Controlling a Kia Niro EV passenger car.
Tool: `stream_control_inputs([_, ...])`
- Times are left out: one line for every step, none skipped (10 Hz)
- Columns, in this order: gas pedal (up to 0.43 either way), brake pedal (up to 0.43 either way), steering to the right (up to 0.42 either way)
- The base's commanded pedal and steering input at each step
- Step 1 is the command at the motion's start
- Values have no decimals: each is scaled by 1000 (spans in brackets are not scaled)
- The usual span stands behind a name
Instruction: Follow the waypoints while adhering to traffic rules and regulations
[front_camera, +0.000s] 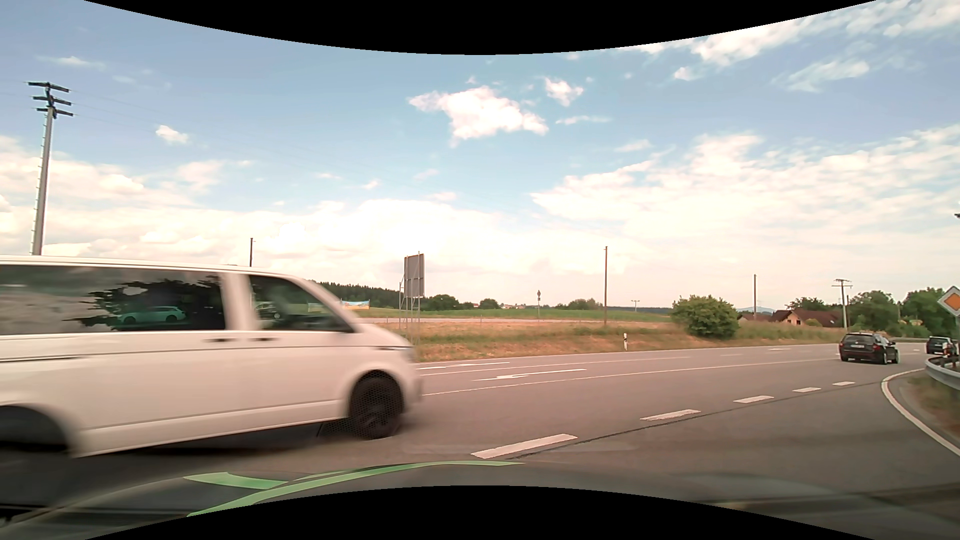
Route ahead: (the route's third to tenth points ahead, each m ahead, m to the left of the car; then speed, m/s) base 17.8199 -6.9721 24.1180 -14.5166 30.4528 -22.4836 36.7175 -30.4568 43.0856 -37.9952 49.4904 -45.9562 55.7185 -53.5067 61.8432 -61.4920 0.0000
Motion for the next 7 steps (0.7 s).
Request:
stream_control_inputs([0, 238, 194])
stream_control_inputs([0, 238, 194])
stream_control_inputs([0, 238, 195])
stream_control_inputs([0, 238, 195])
stream_control_inputs([0, 238, 195])
stream_control_inputs([0, 238, 195])
stream_control_inputs([0, 238, 196])
